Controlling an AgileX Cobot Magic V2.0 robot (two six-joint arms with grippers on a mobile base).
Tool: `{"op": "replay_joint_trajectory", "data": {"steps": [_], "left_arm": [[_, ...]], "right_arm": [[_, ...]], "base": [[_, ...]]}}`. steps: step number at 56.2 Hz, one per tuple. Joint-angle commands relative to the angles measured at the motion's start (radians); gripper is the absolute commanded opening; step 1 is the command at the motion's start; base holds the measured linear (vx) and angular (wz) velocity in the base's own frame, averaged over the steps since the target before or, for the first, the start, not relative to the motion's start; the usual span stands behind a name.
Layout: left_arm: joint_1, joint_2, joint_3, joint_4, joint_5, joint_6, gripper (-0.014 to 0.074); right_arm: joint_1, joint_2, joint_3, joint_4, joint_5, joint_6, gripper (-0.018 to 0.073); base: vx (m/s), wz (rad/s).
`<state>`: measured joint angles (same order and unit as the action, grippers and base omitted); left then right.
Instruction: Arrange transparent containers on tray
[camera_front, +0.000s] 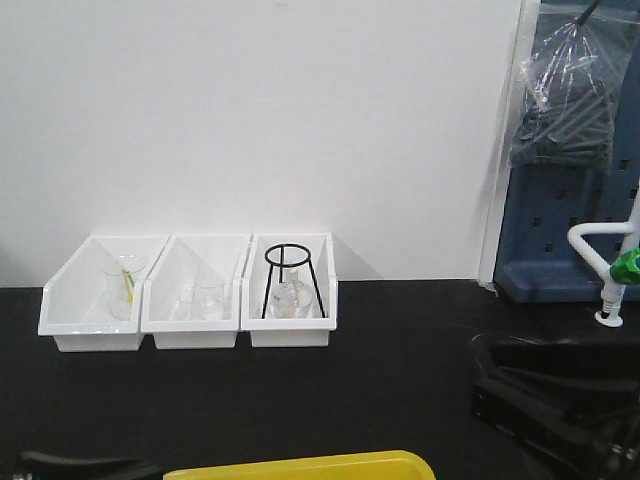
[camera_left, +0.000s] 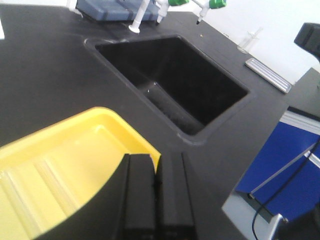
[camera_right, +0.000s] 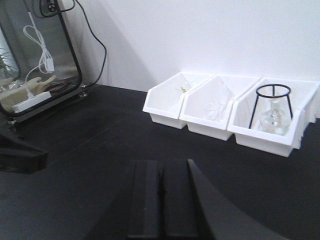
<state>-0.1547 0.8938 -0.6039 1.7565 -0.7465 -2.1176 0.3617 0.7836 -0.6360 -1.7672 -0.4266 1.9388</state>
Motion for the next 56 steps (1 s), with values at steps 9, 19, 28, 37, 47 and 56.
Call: {"op": "replay_joint_trajectory", "data": {"steps": [9,19,28,37,47,56], "left_arm": [[-0.006,-0.114,0.032,0.074,0.019,0.002,0.0000],[-0.006,-0.143,0.032,0.074,0.010,0.002,0.0000],[-0.006,-0.141,0.032,0.074,0.011,0.002,0.0000],[-0.006,-0.141,0.032,0.074,0.011,0.002,0.0000],[-0.006,-0.141,0.032,0.027,0.030,0.001,0.0000],[-0.006,-0.141,0.032,-0.163,0.061,0.001,0.0000]], "right_arm": [[-0.005,-0.062,0.040,-0.027,0.045,0.005,-0.0011],[-0.005,-0.062,0.040,-0.027,0.045,0.005,-0.0011],[-0.005,-0.062,0.040,-0.027,0.045,0.005,-0.0011],[-0.005,-0.062,0.040,-0.027,0.046,0.005,-0.0011],[-0.005,-0.062,0.040,-0.027,0.046,0.005,-0.0011],[-0.005,-0.062,0.040,-0.027,0.048,0.005,-0.0011]], "base": [[0.00,0.00],[0.00,0.00],[0.00,0.00],[0.00,0.00],[0.00,0.00],[0.00,0.00]]}}
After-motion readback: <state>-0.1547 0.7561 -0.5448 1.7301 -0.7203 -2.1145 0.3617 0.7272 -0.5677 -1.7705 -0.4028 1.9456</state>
